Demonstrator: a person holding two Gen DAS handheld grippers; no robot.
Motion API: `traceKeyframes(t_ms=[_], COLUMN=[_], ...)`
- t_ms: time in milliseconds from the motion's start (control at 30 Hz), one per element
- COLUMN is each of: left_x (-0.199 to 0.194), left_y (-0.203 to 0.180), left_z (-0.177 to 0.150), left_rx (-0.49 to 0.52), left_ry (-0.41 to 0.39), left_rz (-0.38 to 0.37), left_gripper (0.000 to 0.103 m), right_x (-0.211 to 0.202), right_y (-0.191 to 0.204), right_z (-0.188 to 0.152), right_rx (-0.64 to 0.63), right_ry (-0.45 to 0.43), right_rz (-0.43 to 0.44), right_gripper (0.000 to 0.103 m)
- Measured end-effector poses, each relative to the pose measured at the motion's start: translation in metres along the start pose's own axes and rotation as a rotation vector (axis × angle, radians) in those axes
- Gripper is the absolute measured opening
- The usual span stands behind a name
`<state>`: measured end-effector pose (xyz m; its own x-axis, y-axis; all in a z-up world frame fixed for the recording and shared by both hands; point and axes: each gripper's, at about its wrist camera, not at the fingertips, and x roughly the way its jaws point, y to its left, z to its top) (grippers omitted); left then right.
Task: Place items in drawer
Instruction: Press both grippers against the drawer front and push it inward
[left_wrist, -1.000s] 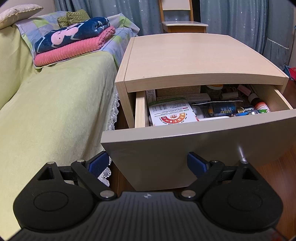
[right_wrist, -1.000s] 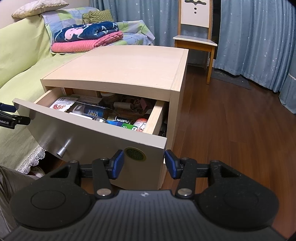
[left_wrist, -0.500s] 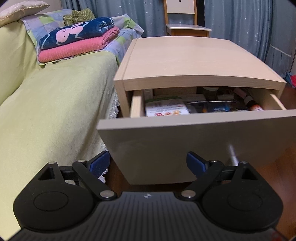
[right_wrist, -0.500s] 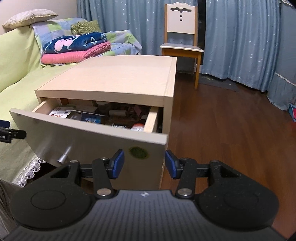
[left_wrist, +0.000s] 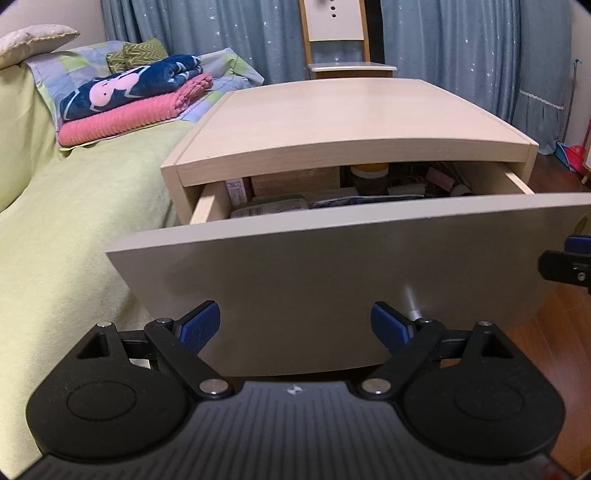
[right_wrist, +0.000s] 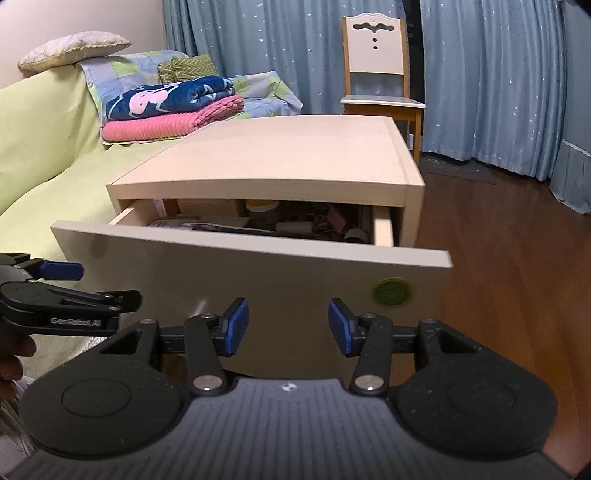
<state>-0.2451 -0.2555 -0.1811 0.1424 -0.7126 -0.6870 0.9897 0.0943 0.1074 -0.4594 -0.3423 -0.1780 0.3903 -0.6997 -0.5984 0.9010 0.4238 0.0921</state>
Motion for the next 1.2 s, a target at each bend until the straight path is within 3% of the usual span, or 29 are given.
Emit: traceKeyframes(t_ms=[333,733,1200], left_x=[0.019,0.032,0.036], left_y=[0.004,0.008,0.011], left_z=[0.002,0.004,0.003], left_rx=[-0.055,-0.095,-0.124], left_ry=[0.017,0.048,0.04], left_rz=[0.008,-0.009,0.019], left_gripper=[0.09,0.092,0.092], right_x=[0.013,0.02,0.029], right_y=[0.007,0.01,0.01], right_z=[-0.004,-0.003,0.003], right_rx=[0.006,-0.014,-0.004], right_ry=[0.008,0.007,0.003], right_rz=[-0.052,-0.074,-0.088], right_gripper=[0.045,0.048,0.049])
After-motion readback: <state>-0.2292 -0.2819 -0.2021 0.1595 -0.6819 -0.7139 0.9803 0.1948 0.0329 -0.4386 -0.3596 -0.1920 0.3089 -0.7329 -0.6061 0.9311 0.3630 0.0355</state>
